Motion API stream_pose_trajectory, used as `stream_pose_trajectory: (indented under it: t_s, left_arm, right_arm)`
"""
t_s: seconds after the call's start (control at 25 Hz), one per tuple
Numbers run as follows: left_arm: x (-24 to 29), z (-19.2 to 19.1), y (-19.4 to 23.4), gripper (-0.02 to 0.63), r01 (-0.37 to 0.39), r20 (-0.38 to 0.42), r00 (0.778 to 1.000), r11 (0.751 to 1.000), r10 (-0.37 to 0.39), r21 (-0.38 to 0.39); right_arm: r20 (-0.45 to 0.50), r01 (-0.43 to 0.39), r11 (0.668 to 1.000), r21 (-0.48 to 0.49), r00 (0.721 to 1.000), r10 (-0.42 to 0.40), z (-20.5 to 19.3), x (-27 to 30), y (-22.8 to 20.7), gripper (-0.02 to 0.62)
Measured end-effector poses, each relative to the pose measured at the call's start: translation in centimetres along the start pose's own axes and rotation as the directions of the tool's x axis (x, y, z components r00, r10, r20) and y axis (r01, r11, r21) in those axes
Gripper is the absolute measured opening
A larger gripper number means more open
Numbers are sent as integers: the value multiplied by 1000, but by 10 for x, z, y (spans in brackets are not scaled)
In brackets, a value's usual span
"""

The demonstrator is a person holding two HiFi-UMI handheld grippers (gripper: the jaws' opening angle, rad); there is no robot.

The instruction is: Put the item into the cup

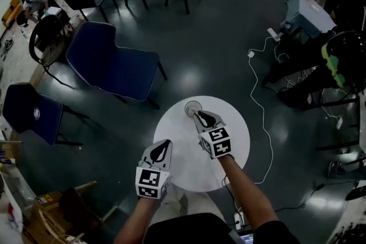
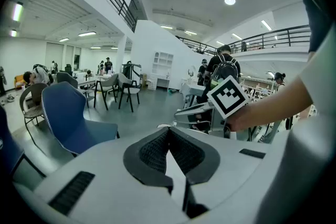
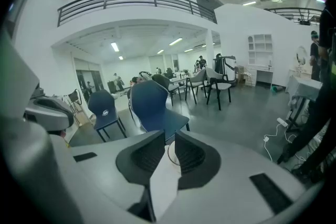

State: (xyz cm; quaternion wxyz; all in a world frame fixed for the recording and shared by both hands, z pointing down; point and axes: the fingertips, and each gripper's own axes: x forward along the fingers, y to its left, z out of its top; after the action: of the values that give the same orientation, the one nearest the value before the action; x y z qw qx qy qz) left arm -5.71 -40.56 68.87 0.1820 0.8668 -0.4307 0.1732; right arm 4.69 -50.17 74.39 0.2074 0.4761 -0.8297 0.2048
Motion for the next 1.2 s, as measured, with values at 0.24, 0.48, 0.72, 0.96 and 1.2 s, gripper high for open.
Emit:
stream_pose_trajectory:
  t_s: [0.24, 0.48, 0.72, 0.96, 1.2]
  left_arm:
    - [-25, 22, -3, 14, 1, 32, 999, 1000, -1, 24]
    - [-48, 44, -11, 14, 9, 69, 998, 999, -12, 42]
    - [-66, 69, -19, 14, 27, 108, 994, 998, -33, 60]
    - [-83, 97, -27, 14, 40, 157, 986, 995, -54, 94]
    - [-105, 120, -31, 14, 62, 196, 977, 991, -85, 122]
  right_arm:
    - [64, -7, 1000, -20, 998, 8, 34, -43, 28, 52]
    - [136, -6, 1000, -30, 991, 10, 71, -84, 52, 40]
    - [198, 0, 999, -45, 980, 9, 102, -121, 75, 32]
    - [250, 4, 999, -36, 968, 5, 128, -157, 93, 23]
    - [315, 33, 998, -51, 949, -15, 156, -193, 116, 20]
